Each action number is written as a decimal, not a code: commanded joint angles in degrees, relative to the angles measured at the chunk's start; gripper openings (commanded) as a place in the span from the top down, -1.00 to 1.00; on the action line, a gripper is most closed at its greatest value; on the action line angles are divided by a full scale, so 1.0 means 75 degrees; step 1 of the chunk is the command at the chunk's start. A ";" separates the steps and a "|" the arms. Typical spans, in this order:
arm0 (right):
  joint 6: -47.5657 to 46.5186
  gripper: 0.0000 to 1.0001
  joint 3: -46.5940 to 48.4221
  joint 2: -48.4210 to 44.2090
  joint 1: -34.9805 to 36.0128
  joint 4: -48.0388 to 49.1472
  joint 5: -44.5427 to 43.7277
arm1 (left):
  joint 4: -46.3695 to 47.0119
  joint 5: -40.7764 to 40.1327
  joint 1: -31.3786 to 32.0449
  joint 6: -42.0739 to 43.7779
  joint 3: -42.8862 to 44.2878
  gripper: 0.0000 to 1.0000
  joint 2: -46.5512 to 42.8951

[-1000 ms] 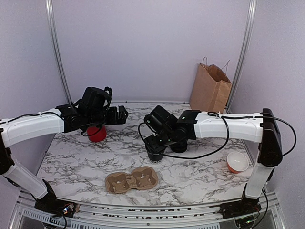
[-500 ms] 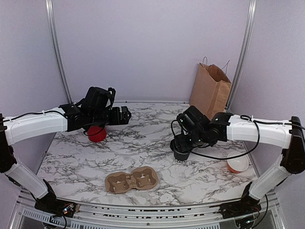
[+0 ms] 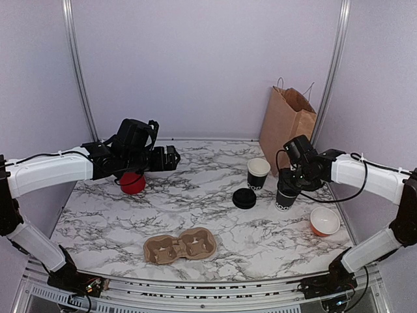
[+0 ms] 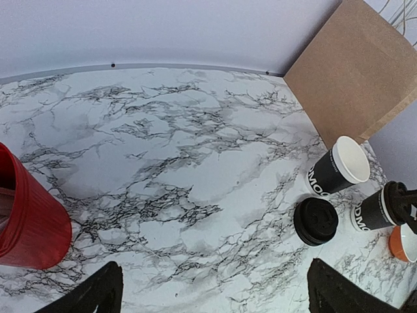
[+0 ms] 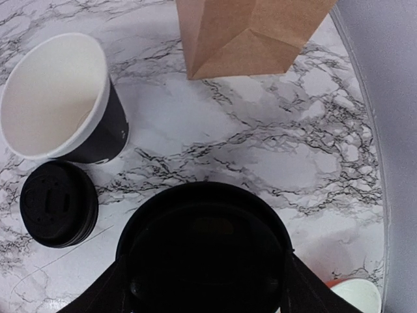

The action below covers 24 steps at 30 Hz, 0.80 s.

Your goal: Pack the takeout coffee

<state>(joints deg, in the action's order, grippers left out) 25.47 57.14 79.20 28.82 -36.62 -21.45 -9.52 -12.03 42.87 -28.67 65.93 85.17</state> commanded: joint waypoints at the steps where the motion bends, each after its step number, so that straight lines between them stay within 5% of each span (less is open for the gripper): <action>1: -0.0206 -0.19 0.0059 -0.0085 -0.0589 0.0507 -0.0166 | 0.0027 0.0092 -0.0033 0.0034 0.0052 -0.99 -0.0207; 24: -0.0326 -0.47 -0.0119 0.0136 -0.0952 0.0890 0.0234 | 0.0025 0.0127 -0.0033 0.0017 -0.0024 -0.99 -0.0277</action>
<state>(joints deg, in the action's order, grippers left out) 23.31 56.29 79.68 22.11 -31.48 -20.29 -9.45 -11.40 42.87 -28.69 65.93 84.49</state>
